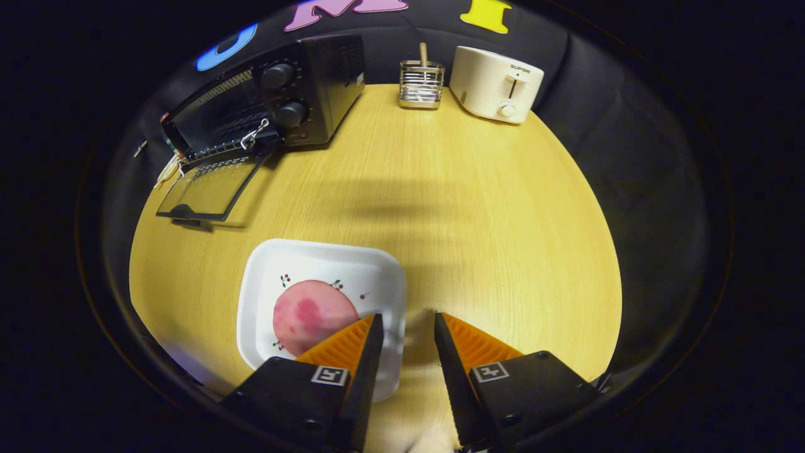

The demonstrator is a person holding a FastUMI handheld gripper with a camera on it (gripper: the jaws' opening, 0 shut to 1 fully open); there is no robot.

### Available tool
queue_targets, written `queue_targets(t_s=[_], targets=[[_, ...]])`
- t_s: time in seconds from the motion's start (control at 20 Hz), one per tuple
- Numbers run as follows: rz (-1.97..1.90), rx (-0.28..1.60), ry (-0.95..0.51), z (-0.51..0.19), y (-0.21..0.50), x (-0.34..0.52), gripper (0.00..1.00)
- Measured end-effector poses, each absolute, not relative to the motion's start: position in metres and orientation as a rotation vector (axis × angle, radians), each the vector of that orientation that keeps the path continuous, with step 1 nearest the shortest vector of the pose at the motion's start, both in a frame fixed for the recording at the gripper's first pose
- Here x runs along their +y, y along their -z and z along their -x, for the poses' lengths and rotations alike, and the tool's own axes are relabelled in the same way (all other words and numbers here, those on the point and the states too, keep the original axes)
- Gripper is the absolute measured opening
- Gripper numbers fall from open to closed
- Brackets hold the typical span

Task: Open the toaster oven, put the food inside, and close the toaster oven door.

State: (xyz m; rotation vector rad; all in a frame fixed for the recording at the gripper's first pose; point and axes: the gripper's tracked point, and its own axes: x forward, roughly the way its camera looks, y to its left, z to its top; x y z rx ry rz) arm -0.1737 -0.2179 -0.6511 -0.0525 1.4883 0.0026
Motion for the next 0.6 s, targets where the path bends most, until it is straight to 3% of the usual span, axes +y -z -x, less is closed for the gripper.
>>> queue_targets(t_s=[0.1,0.2,0.25,0.35,0.6], targets=[[0.024,1.516,-0.018,0.175,0.653,-0.213,0.46],[0.037,1.561,-0.039,0.176,0.654,-0.213,0.27],[0.059,1.568,-0.046,0.170,0.644,-0.217,0.28],[0.056,1.610,-0.074,0.170,0.662,-0.219,0.08],[-0.049,1.666,-0.092,0.164,0.666,-0.218,0.08]])
